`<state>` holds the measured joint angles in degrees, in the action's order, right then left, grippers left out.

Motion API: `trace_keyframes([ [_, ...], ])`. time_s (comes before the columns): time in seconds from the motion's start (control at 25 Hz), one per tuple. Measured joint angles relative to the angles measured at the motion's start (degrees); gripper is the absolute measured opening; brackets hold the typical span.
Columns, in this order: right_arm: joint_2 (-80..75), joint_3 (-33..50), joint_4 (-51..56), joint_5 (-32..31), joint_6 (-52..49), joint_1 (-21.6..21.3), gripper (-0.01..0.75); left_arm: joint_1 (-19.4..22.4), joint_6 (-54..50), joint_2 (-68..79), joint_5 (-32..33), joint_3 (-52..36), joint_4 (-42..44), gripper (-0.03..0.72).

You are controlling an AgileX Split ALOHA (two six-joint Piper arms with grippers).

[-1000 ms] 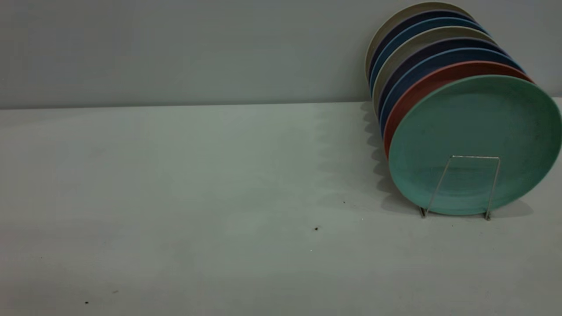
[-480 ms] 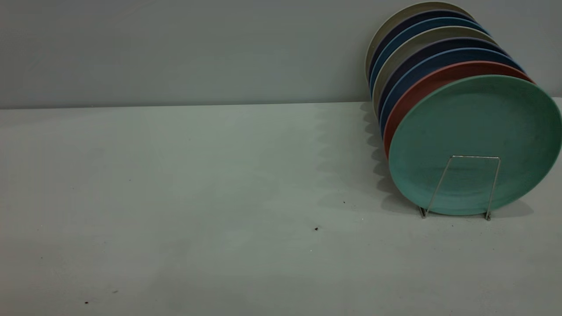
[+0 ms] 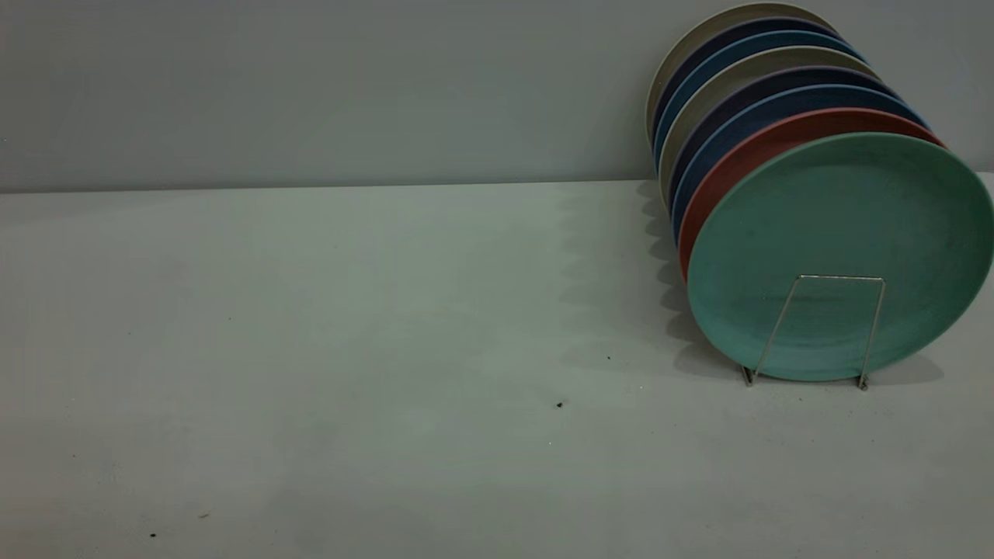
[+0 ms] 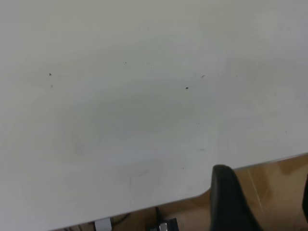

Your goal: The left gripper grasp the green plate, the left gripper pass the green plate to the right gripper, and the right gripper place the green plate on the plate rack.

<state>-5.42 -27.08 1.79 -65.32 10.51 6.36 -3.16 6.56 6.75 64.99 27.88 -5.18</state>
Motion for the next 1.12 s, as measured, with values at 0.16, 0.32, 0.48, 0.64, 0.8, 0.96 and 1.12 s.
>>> trace_keyframes([
  [0.16,0.65,0.00,-0.05,0.02,0.00,-0.23,0.431,-1.79,-0.06,-0.91,-0.02,0.00,0.00,0.409],
  [0.32,5.22,0.00,0.00,0.02,0.06,-3.94,0.431,-2.16,-0.06,-3.05,-0.06,0.00,0.00,0.409],
  [0.48,6.35,0.00,0.00,-0.03,0.06,-7.73,0.431,-2.16,-0.11,-7.67,0.05,0.00,-0.07,0.409],
  [0.64,6.40,0.00,0.00,-0.03,0.06,-8.28,0.431,-2.16,-0.11,-8.01,0.14,0.00,-0.07,0.409],
  [0.8,6.40,0.00,-0.05,-0.03,0.06,-8.33,0.431,-2.16,-0.11,-8.01,0.14,0.00,-0.07,0.409],
  [0.96,6.40,0.00,-0.05,-0.03,0.06,-8.33,0.431,-2.16,-0.11,-8.01,0.14,0.00,-0.08,0.409],
  [1.12,6.40,0.00,-0.18,-0.03,-0.33,-8.33,0.431,-2.16,-0.11,-8.01,0.14,0.00,-0.08,0.409],
])
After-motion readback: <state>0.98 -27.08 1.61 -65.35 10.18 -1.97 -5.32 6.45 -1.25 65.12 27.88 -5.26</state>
